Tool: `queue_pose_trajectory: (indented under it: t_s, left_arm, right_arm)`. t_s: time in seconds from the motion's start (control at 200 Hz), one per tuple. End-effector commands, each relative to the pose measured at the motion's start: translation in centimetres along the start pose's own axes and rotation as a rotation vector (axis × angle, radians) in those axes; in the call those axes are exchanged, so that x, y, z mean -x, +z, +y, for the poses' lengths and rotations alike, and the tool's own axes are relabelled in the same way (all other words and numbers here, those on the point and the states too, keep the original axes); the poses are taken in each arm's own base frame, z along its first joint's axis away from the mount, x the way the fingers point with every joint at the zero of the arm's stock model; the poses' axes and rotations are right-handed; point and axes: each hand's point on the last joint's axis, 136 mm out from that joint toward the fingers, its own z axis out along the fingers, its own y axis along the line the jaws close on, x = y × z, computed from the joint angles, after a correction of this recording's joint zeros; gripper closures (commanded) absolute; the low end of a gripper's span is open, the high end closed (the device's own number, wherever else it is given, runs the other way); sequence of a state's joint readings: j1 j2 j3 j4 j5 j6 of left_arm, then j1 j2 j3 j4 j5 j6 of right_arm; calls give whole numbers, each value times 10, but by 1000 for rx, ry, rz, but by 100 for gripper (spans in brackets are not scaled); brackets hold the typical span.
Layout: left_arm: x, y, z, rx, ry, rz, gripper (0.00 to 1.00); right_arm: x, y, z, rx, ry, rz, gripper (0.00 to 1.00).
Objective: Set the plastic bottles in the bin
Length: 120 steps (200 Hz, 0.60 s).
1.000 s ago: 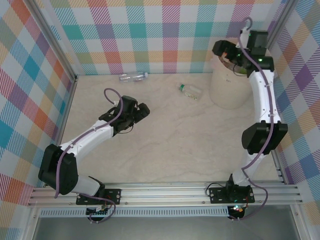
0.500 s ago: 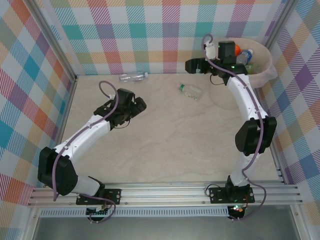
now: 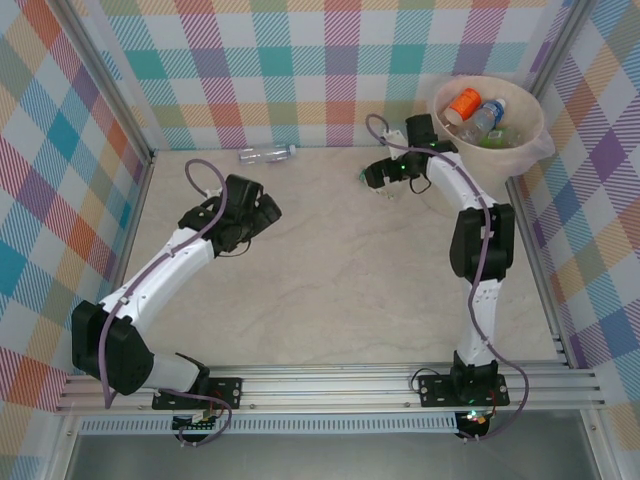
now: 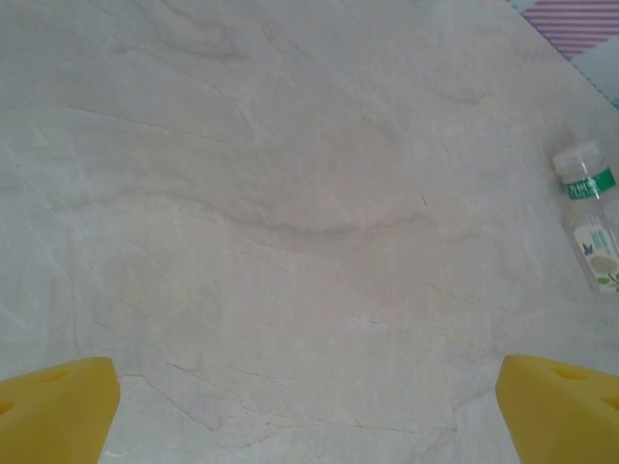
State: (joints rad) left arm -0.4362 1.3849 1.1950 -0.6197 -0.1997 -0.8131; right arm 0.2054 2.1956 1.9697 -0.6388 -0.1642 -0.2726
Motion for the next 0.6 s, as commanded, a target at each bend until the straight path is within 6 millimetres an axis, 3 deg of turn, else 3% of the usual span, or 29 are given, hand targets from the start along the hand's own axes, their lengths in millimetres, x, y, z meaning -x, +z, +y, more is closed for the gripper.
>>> queue_pose_trajectory:
  t_s: [0.0,0.32,0.595]
  left_arm:
    - [-7,0,-18,-137,99,37,0]
    - [-40,-4,-55,-388,428,133,0]
    - [-54,-11,-95,-531,697,30,0]
  right_arm:
    - [3,5,-11,-88,-108,40,0]
    - [-5,50,-24,-76,-168,148,0]
    - [-21,72,-21,-38,-199,190,0]
